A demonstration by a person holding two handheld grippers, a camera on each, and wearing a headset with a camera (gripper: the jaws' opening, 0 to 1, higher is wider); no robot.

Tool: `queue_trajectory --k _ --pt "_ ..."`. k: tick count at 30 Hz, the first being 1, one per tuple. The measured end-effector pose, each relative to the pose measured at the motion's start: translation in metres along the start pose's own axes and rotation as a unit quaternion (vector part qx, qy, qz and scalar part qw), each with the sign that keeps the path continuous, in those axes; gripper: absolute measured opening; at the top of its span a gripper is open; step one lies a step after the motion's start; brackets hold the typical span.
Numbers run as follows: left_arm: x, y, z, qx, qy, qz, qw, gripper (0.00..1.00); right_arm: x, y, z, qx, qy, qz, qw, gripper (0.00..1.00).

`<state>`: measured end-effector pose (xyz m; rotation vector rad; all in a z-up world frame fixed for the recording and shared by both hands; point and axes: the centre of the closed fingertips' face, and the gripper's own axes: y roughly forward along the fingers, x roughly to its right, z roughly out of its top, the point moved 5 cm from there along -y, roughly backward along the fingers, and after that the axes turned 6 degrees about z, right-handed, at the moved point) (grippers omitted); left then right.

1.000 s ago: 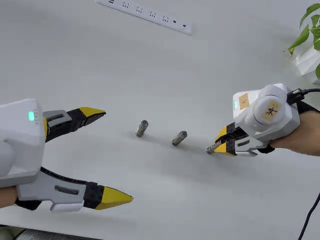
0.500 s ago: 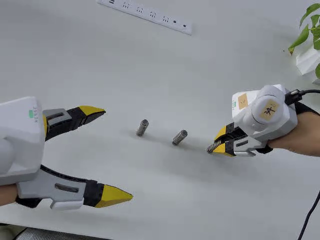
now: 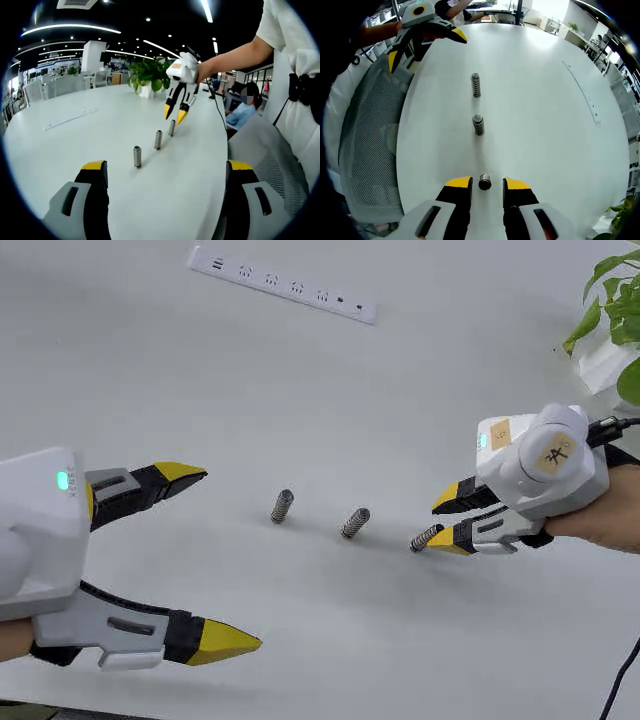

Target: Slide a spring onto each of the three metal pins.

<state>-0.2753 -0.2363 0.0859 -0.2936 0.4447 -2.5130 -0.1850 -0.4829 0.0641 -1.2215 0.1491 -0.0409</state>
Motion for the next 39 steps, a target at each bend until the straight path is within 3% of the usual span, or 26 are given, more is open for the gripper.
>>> queue_trajectory --k 7,14,19,20,24,26,35,39 --pt "0.001 -0.002 0.003 -0.005 0.010 -0.002 0.9999 0.99 -0.009 -0.023 -0.001 0.054 0.036 -0.030 0.9974 0.29" --pt "-0.001 -0.005 0.003 -0.009 0.019 0.005 0.9998 0.99 -0.029 -0.047 -0.010 0.123 0.082 -0.068 0.9867 0.39" --pt "-0.004 -0.008 0.002 -0.019 0.035 0.013 0.9991 0.99 -0.045 -0.059 -0.022 0.174 0.112 -0.096 0.9738 0.47" --pt "-0.005 -0.008 0.002 -0.020 0.036 0.015 0.9990 0.99 -0.048 -0.061 -0.026 0.187 0.122 -0.103 0.9692 0.49" --pt "-0.007 -0.009 0.002 -0.020 0.040 0.022 0.9988 0.99 -0.060 -0.063 -0.040 0.208 0.140 -0.115 0.9613 0.56" --pt "-0.007 -0.010 0.002 -0.019 0.043 0.025 0.9986 0.99 -0.066 -0.064 -0.047 0.225 0.151 -0.124 0.9546 0.60" --pt "-0.007 -0.012 -0.002 -0.032 0.050 0.037 0.9976 0.99 -0.088 -0.057 -0.066 0.297 0.179 -0.140 0.9275 0.82" --pt "-0.006 -0.012 -0.003 -0.036 0.052 0.039 0.9972 0.99 -0.093 -0.053 -0.071 0.314 0.189 -0.145 0.9191 0.88"
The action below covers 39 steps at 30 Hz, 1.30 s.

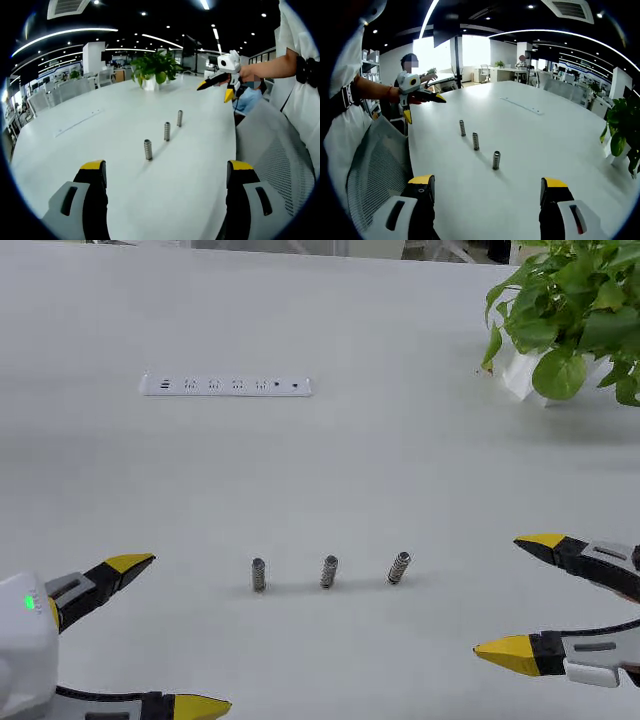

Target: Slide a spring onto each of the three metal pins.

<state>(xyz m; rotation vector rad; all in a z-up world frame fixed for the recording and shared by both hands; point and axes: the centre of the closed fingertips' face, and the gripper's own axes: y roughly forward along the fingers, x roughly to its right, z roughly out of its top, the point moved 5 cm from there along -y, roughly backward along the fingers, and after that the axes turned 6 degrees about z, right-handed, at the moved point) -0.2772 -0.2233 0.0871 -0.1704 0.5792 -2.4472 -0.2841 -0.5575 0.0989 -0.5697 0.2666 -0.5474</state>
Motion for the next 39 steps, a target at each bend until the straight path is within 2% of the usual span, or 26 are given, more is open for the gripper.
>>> queue_trajectory --k 7,15,25,39 --pt "0.002 0.002 0.000 -0.006 0.002 0.003 1.0000 0.99 0.000 -0.004 -0.012 0.018 0.013 -0.006 0.9997 0.93" --pt "0.002 0.001 -0.002 -0.009 0.002 0.007 0.9999 0.99 -0.001 -0.007 -0.012 0.039 0.021 -0.008 0.9990 0.94" --pt "0.004 0.000 -0.008 -0.016 -0.001 0.007 0.9999 0.99 -0.006 -0.005 -0.014 0.038 0.014 0.000 0.9992 0.94" --pt "0.009 0.004 -0.008 -0.015 -0.001 0.001 0.9999 0.99 -0.008 -0.005 -0.010 0.043 0.013 -0.001 0.9990 0.93"
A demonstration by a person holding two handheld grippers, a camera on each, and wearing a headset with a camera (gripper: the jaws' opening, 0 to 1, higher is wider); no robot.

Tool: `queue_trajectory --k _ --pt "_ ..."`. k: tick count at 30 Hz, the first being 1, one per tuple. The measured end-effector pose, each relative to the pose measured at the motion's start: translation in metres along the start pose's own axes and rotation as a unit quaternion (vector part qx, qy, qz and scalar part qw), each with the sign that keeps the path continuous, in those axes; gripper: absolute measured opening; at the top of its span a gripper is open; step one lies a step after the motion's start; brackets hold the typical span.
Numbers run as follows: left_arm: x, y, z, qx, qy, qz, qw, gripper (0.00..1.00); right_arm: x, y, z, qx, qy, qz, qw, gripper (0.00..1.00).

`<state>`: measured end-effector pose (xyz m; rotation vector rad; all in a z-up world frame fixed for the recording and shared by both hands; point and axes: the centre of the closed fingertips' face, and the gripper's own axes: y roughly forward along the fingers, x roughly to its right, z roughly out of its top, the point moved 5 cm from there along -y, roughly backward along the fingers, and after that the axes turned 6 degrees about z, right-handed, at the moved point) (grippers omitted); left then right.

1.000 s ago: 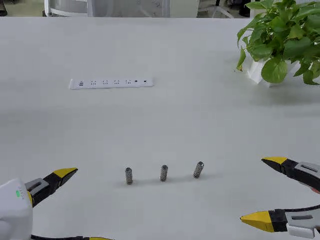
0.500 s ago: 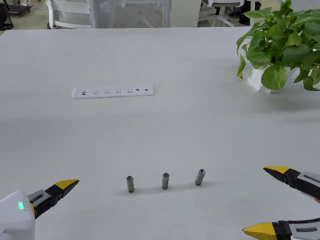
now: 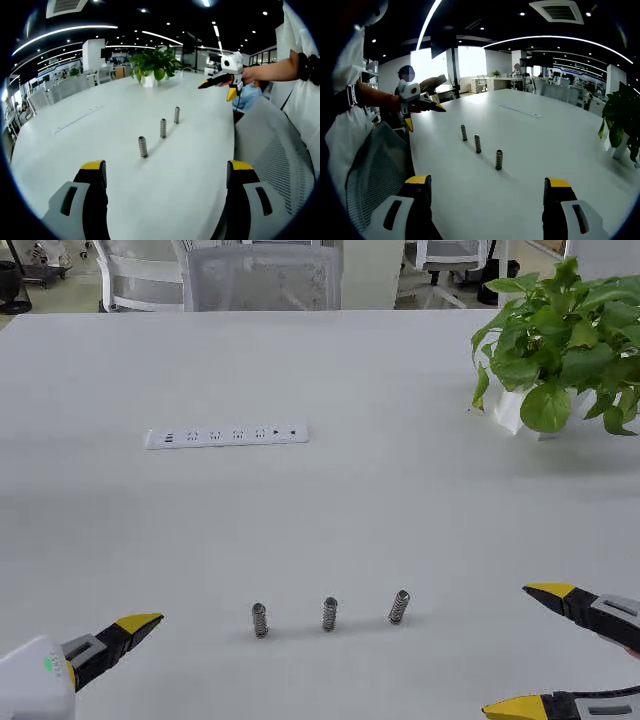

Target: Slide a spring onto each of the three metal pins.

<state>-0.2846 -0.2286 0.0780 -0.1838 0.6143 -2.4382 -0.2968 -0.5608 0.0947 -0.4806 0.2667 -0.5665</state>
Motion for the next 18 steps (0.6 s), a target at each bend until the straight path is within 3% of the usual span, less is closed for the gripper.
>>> queue_trajectory --k 18 --pt "0.0028 0.0000 0.0001 0.005 -0.003 -0.003 1.0000 0.99 -0.0013 0.0003 0.0056 0.000 -0.003 0.002 1.0000 0.91"
